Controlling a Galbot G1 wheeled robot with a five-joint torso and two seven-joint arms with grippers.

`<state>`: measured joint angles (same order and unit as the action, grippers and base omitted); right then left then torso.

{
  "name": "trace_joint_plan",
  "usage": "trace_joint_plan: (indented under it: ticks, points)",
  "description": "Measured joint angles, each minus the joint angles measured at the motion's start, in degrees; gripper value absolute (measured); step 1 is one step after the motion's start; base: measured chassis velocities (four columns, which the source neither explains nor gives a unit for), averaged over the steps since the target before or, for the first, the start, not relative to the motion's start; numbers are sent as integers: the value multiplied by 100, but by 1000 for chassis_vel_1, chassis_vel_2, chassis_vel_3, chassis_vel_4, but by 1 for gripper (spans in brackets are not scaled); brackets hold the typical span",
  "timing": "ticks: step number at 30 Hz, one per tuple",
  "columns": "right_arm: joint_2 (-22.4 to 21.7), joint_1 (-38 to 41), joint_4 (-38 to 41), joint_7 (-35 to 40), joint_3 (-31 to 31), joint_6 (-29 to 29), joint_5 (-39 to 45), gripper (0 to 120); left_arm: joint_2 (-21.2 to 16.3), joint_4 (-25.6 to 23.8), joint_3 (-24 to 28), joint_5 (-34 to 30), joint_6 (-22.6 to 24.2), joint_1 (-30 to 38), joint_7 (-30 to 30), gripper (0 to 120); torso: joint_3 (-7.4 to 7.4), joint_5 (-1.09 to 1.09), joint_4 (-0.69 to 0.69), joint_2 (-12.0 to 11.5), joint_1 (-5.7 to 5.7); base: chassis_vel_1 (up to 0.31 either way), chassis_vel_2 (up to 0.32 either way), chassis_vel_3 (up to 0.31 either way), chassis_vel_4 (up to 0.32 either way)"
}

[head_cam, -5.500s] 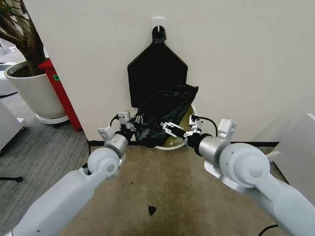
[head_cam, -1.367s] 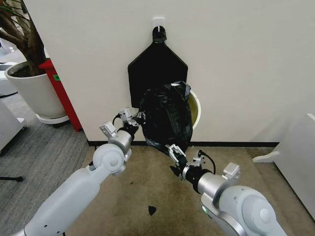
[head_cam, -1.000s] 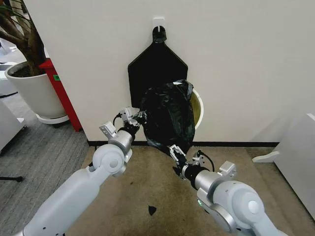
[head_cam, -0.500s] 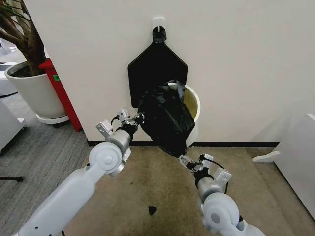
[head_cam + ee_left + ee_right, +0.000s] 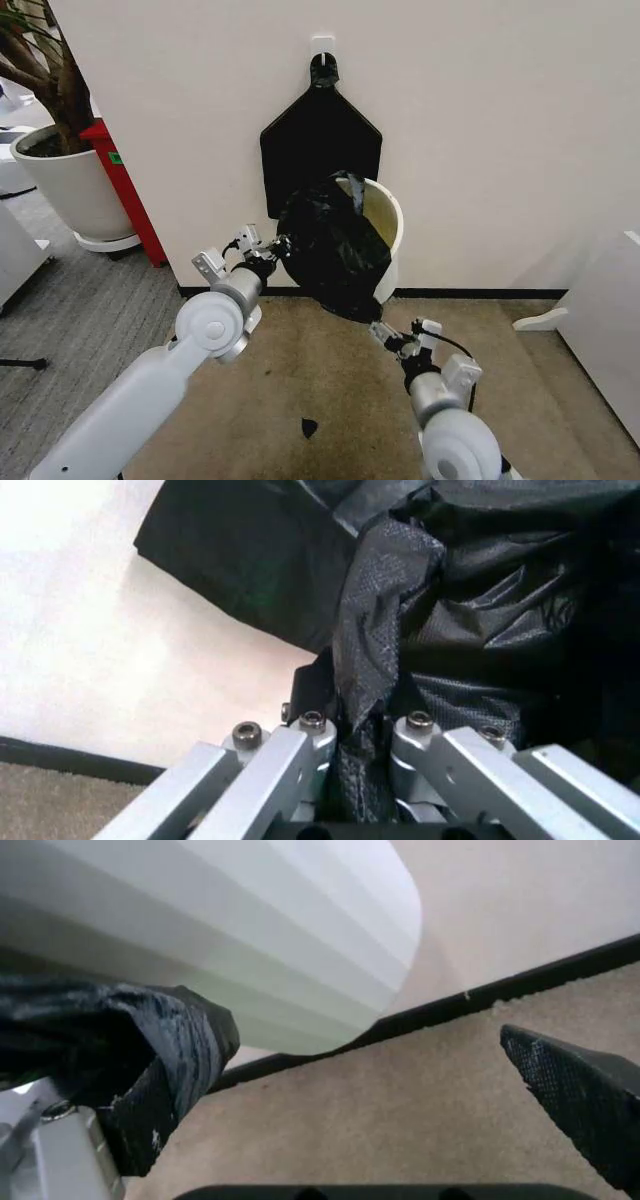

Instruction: Place the garbage bag over the trash bin.

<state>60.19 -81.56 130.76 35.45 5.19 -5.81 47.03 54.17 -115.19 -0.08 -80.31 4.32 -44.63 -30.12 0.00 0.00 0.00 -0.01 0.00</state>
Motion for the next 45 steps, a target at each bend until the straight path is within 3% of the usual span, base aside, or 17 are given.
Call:
trace_joint_plan:
  ticks: [7,14,24,27,29,36,45]
  points:
    - [-127,-383,483,-179,85,-10,-128,100,82,92,7,40,-63,38,-36,4,0,0,0,0,0,0,0,0,0]
    - [-119,-770,491,-557,108,163,-508,100,76,111,-111,-63,-81,35,-70,4,0,1,-1,0,0,0,0,0,0]
    - [-425,-717,1009,-575,450,256,-387,100,-50,151,-231,151,-68,-202,119,4,0,0,0,0,0,0,0,0,0]
    - [-793,-317,1249,-405,855,-20,263,100,-139,159,-171,724,-130,-347,411,4,0,0,-1,0,0,0,0,0,0]
    - [-1118,205,1269,-306,1096,-278,682,100,-232,195,-38,1544,-298,-473,754,4,1,1,0,0,0,0,0,0,0]
    - [-1879,1821,1179,-439,987,-935,1129,100,-379,93,119,2675,-524,-725,1157,4,1,0,1,0,0,0,0,0,0]
    - [-1882,2670,805,-459,426,-1476,1500,100,-461,-31,77,3543,-776,-1073,1474,4,1,1,0,0,0,0,0,0,0]
